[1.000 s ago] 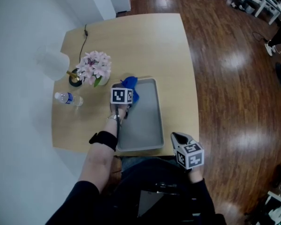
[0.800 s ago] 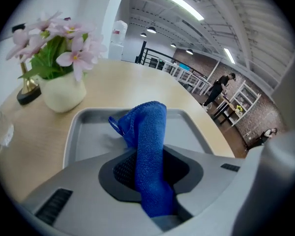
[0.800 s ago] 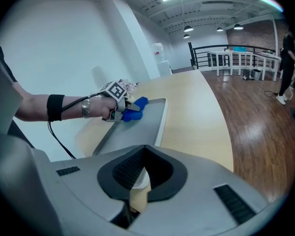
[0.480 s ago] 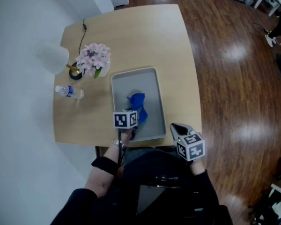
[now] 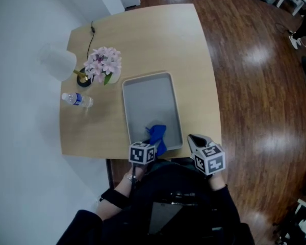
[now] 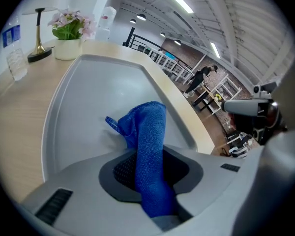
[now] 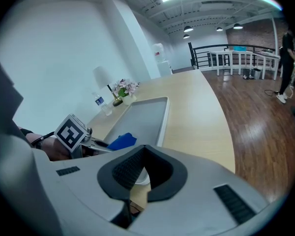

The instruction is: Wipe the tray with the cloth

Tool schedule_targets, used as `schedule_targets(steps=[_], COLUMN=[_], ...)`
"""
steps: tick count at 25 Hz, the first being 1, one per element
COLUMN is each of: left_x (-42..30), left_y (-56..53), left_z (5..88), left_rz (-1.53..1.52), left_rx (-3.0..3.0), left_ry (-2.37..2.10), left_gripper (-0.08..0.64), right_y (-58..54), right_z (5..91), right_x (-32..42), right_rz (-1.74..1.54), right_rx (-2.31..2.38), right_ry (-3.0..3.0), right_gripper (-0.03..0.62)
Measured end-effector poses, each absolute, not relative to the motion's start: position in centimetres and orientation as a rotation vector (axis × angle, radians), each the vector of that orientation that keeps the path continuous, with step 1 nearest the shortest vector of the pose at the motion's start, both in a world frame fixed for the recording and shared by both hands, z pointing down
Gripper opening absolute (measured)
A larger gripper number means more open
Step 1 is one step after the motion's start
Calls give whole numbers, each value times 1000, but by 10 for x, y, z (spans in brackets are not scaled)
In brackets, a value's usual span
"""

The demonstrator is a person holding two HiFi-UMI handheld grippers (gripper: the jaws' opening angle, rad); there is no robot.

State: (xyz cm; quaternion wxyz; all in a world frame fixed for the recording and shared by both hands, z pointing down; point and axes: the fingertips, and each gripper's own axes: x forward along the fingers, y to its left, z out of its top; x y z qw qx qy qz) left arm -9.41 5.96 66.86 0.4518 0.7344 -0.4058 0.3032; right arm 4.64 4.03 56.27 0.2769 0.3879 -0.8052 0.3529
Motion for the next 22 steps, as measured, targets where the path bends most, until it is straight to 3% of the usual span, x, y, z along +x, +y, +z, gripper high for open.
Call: schedule_targets(steps=[9, 22], left_x=[-94, -115], left_y=[38, -219], left_z=[662, 643], left_rz=[693, 651], left_rx=[1832, 1891], left_ry=[-1002, -1234], left_gripper=[112, 112], right_y=[32, 25], right_z=[563, 569], right_x=[51, 56], right_rz=[946, 963], right_rx=[1061, 1067], right_ry=[-2160, -2143], right_gripper=[5, 5])
